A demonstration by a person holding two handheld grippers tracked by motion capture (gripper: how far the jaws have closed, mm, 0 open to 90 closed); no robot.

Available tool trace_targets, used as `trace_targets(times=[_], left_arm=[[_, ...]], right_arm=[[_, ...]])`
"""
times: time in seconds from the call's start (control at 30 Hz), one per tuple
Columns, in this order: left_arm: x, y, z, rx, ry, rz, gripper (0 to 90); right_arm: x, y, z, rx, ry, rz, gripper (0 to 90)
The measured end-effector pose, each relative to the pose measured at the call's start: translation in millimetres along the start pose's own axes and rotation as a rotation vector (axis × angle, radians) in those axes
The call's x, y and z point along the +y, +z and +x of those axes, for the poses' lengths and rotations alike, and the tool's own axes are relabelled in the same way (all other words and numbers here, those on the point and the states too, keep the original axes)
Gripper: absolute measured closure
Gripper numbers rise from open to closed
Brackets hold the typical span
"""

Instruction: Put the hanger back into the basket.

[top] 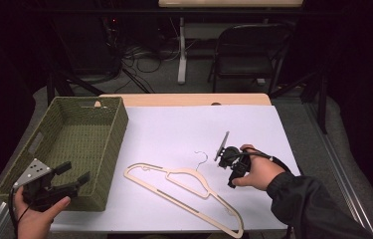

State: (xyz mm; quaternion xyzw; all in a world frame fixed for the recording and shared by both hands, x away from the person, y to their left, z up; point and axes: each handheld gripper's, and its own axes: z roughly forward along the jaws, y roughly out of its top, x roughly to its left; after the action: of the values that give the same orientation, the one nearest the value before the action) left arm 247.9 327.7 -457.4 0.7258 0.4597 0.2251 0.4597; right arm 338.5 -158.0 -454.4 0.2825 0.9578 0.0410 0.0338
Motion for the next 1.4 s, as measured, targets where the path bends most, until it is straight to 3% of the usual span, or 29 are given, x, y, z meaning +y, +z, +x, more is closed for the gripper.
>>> trace_targets(times=[0.17,0.23,0.6,0.83,0.93,1.4], left_arm=[[0.2,0.6,-0.1,-0.004,0.002,0.0,21.5],[0.2,0.4,0.3,-0.004,0.001,-0.001,21.5],[0.3,0.4,0.5,-0.007,-0.001,-0.001,21.5],[-0.3,0.4,1.0,-0.008,-0.003,-0.002,21.5],[-0.6,0.9,0.9,-0.009,-0.003,0.0,21.5],[-1.1,3.1,-0.1,-0.014,0.0,0.009,21.5]], right_arm=[[12.6,4.3,7.6,-0.019,-0.019,-0.027,49.3],[17.4,5.8,10.7,0.008,-0.024,-0.031,49.0],[48.4,14.7,34.1,0.014,-0.079,-0.067,49.4],[59.3,22.6,43.6,0.031,-0.113,-0.043,49.8],[64.0,28.2,48.4,0.037,-0.149,-0.031,50.0],[75.3,39.4,51.6,0.033,-0.137,-0.007,55.6]])
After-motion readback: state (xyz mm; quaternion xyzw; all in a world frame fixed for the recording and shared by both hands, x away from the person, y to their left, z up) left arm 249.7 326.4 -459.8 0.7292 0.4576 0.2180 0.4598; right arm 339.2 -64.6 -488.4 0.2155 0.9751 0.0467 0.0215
